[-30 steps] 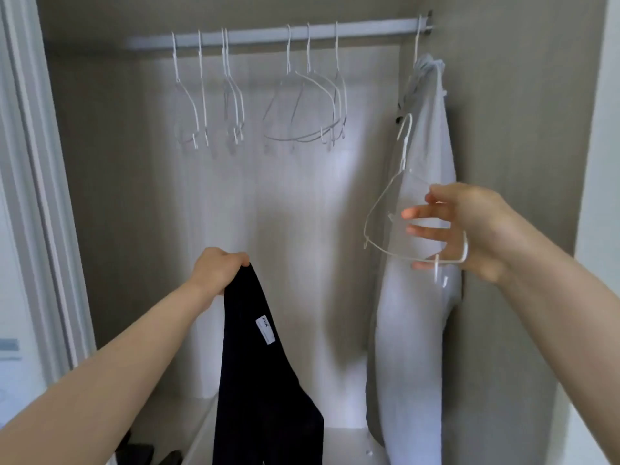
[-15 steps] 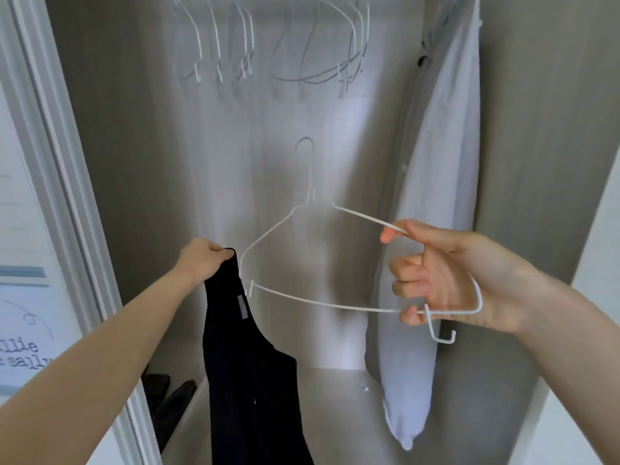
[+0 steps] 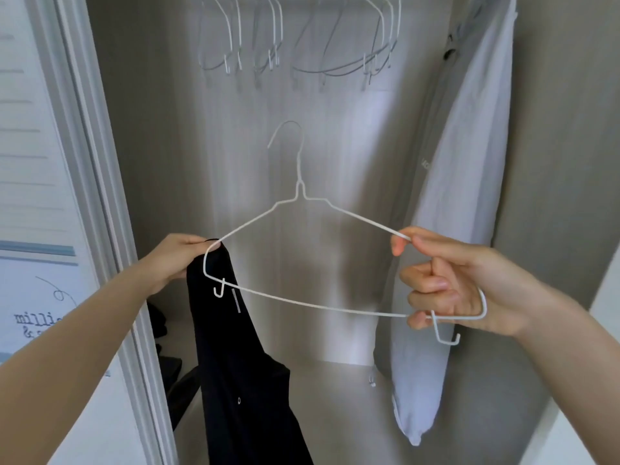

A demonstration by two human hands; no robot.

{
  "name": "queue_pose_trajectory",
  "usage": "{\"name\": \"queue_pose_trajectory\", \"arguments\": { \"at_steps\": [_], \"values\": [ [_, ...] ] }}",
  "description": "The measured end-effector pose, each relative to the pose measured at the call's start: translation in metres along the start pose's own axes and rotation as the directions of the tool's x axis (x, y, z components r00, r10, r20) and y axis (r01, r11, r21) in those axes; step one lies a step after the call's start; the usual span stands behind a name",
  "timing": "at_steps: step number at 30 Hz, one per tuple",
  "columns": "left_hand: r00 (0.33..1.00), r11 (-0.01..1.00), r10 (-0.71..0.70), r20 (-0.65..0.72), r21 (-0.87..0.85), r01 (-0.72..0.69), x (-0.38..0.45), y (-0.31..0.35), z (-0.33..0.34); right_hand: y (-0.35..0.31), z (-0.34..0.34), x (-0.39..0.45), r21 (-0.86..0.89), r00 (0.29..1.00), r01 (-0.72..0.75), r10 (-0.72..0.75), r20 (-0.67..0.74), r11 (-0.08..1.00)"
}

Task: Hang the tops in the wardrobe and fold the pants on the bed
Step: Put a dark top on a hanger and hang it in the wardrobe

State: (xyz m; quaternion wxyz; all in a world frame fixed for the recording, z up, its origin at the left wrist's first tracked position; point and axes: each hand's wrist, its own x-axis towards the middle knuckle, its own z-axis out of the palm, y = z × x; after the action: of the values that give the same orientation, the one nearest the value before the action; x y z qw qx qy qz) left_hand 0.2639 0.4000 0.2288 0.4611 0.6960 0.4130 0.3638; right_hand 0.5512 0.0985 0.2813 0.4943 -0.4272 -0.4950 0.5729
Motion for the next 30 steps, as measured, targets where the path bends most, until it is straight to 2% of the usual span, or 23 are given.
{"name": "queue_pose_trajectory", "arguments": {
  "at_steps": [4, 8, 10, 12, 17, 19, 21, 22, 25, 26, 28, 30],
  "values": [
    [0.989, 1.0, 0.011, 0.15, 0.014, -0.013, -0.012, 0.016, -0.001, 0.009, -0.003, 0.013, -0.044, 0.999, -0.042, 0.043, 0.023, 0.998],
    [0.972, 0.941, 0.139, 0.191, 0.28, -0.19, -0.021, 0.043, 0.019, 0.027, 0.017, 0.036, -0.091, 0.999, -0.048, 0.05, 0.012, 0.995],
    [0.965, 0.939, 0.215, 0.15, 0.24, -0.246, -0.025, 0.051, 0.03, 0.039, 0.028, 0.043, -0.153, 0.999, -0.048, 0.046, -0.016, 0.987],
    [0.958, 0.955, 0.274, 0.086, 0.094, -0.282, -0.032, 0.058, 0.037, 0.053, 0.035, 0.048, -0.168, 0.999, -0.025, 0.018, -0.043, 0.986],
    [0.922, 0.907, 0.387, -0.031, -0.166, -0.386, -0.053, 0.077, 0.038, 0.076, 0.039, 0.053, -0.184, 0.986, 0.123, -0.141, -0.091, 0.975],
    [0.87, 0.867, 0.466, -0.16, -0.113, -0.485, -0.055, 0.085, 0.036, 0.081, 0.038, 0.056, -0.186, 0.989, 0.111, -0.128, -0.08, 0.976],
    [0.8, 0.827, 0.56, -0.215, 0.097, -0.553, -0.054, 0.094, 0.036, 0.085, 0.04, 0.058, -0.176, 0.991, 0.103, -0.116, -0.071, 0.979],
    [0.809, 0.827, 0.561, -0.179, 0.168, -0.536, -0.052, 0.096, 0.036, 0.088, 0.042, 0.059, -0.173, 0.988, 0.124, -0.138, -0.073, 0.977],
    [0.922, 0.886, 0.387, -0.001, 0.277, -0.372, -0.046, 0.097, 0.031, 0.096, 0.043, 0.061, -0.132, 0.96, 0.243, -0.258, -0.11, 0.961],
    [0.926, 0.875, 0.375, 0.048, 0.31, -0.371, -0.046, 0.095, 0.028, 0.097, 0.041, 0.061, -0.101, 0.948, 0.279, -0.29, -0.127, 0.955],
    [0.884, 0.808, 0.44, 0.159, 0.359, -0.467, -0.048, 0.091, 0.022, 0.096, 0.038, 0.06, -0.002, 0.93, 0.341, -0.338, -0.141, 0.94],
    [0.803, 0.634, 0.55, 0.231, 0.51, -0.581, -0.048, 0.084, 0.019, 0.093, 0.038, 0.06, 0.104, 0.925, 0.375, -0.366, -0.102, 0.921]
  ]
}}
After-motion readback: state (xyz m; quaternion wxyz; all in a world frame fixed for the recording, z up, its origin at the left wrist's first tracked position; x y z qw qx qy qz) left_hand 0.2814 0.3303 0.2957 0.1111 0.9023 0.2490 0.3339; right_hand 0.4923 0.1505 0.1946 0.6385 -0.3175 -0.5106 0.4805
